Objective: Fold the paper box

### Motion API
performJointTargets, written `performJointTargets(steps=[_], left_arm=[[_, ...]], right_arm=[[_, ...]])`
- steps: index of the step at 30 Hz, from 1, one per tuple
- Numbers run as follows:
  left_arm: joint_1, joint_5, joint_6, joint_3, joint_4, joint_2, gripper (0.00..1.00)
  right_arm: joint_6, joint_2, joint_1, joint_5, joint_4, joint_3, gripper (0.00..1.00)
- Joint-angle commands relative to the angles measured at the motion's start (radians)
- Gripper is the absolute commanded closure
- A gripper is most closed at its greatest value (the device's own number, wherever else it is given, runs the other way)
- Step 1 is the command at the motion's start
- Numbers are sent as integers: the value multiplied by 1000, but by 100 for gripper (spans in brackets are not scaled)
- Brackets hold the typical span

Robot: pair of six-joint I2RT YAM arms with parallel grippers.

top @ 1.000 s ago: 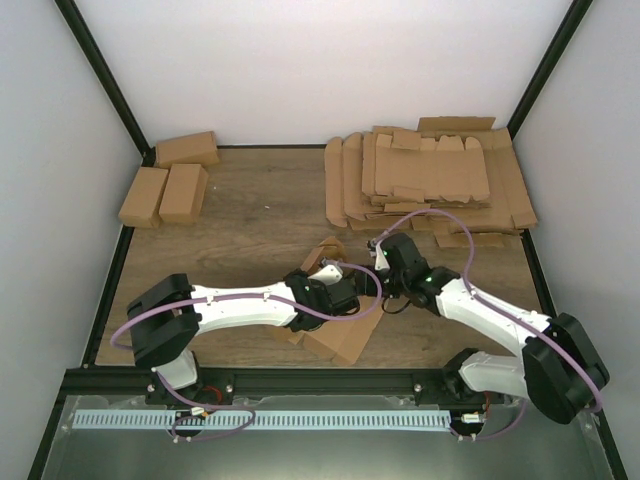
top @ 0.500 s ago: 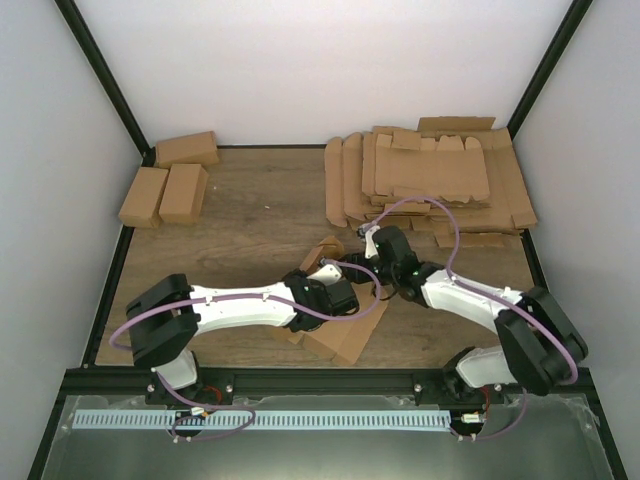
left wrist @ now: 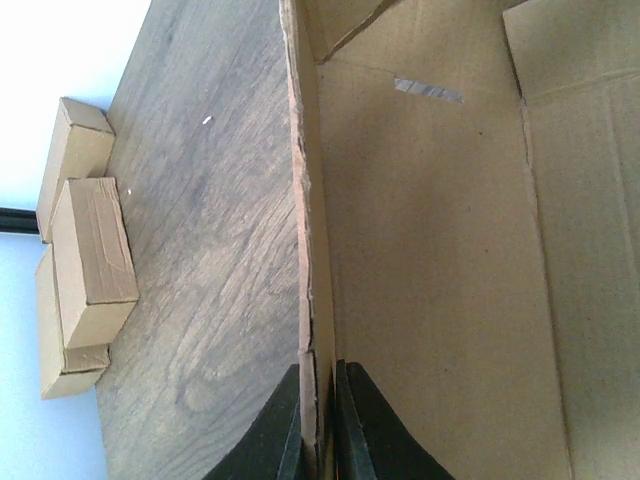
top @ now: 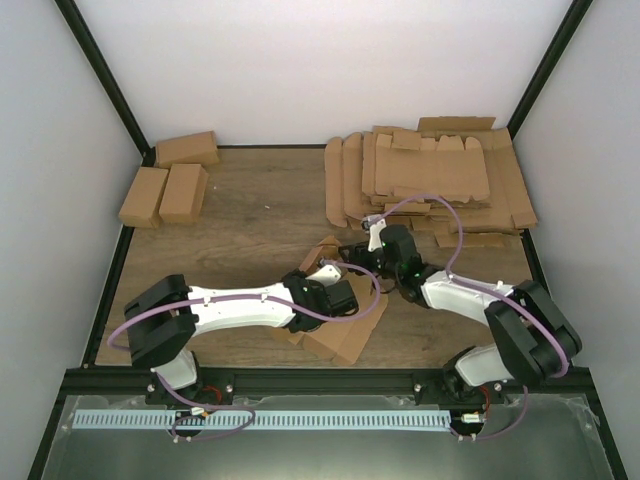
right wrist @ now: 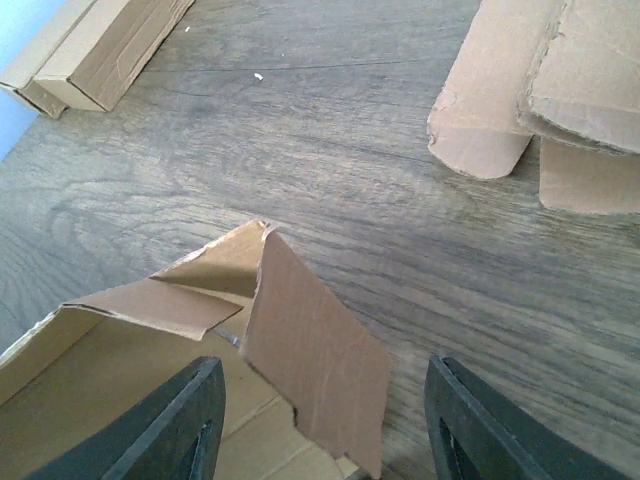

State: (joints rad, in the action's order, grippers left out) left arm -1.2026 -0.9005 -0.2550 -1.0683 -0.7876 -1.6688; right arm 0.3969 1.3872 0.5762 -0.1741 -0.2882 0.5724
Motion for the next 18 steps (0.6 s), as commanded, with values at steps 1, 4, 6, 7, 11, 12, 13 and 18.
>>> performJointTargets(steps=[1,4,6,7,11,12,13,18], left_arm=[[-6,-14,-7,13,6,30,91],[-6,-13,-5,14,9,29,91],[-7,-12,-3,13,11,27,91],[-8,-11,-3,14,11,26,91],[-8,-11,-4,15,13,24,91],[-8,-12,-4,14,13,24,91],[-8,-12,-4,14,12,24,91],[-10,-14,-3,14,11,23,91]], right_arm=[[-49,33,-4,28,-66,21,44],[-57,54,-4,26,-69,29,45],[-63,71,-3,27,-64,42,45],[-65,78,-4,24,-63,46,46],[-78,107,-5,9,-64,70,48],[-84,116,-4,9,-60,78,50],[-92,125,-4,9,-58,85,51],[-130,180,-4,-23,-39,131,71]])
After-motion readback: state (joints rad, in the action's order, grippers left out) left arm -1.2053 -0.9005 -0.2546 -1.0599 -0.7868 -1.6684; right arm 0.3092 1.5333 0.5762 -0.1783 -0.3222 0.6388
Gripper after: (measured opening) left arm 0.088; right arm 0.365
